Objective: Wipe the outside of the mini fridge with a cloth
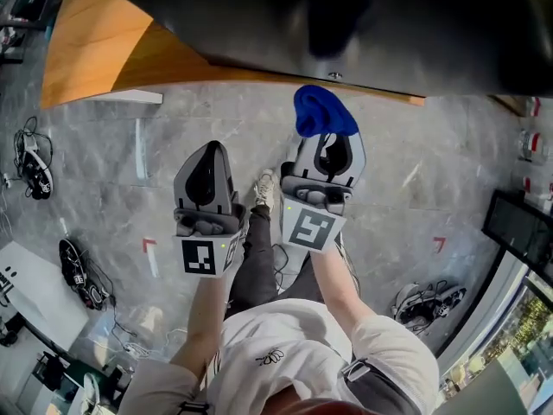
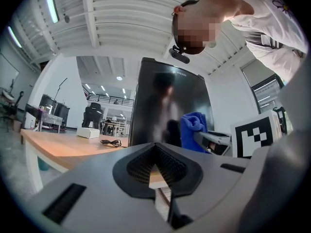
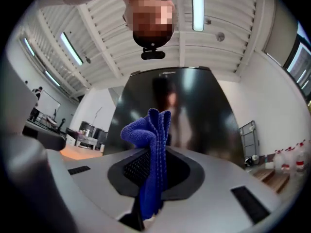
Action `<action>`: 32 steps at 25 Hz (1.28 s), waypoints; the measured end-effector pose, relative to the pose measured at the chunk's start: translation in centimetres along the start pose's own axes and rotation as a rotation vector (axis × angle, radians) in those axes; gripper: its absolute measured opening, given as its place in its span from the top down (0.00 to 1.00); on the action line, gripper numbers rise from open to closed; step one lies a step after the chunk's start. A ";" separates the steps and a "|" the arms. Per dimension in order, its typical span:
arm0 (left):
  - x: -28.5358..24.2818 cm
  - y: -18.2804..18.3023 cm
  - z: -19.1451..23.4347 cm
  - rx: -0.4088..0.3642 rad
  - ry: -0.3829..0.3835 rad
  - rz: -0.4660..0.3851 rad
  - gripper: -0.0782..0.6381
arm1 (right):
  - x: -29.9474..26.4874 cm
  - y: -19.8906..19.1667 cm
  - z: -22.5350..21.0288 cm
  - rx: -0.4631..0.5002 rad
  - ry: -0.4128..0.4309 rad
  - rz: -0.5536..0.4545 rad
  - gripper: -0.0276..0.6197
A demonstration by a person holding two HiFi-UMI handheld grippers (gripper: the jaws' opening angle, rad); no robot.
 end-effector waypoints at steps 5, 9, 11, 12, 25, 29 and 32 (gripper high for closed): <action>1.3 -0.9 3.4 0.001 0.050 -0.013 0.88 | -1.7 -1.5 9.2 -0.041 0.170 -0.053 0.86; 3.4 -0.8 5.5 0.010 0.100 -0.013 0.88 | -3.2 -3.6 14.7 0.022 0.276 -0.039 0.86; 4.7 -1.0 6.6 0.004 0.127 -0.004 0.88 | -4.0 -4.0 16.5 0.064 0.291 -0.039 0.86; 5.3 -1.2 7.2 0.002 0.141 -0.001 0.88 | -4.4 -4.2 17.2 0.081 0.292 -0.042 0.86; 7.3 -3.1 7.1 0.011 0.192 0.040 0.88 | -5.6 -5.3 16.5 0.151 0.268 -0.056 0.86; 6.5 -3.8 5.9 0.013 0.198 0.044 0.88 | -4.9 -5.9 13.8 0.149 0.244 -0.043 0.86; 5.2 -4.4 3.9 0.014 0.170 0.054 0.88 | -4.3 -6.0 10.4 0.152 0.205 -0.052 0.86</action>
Point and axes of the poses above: the fingertips, and each gripper's own axes: x backward along the fingers, z to its left, y out of its top, the point moved 3 cm from there along x, backward along the fingers, and after that the axes turned 14 degrees about x, right-handed, at the moved point
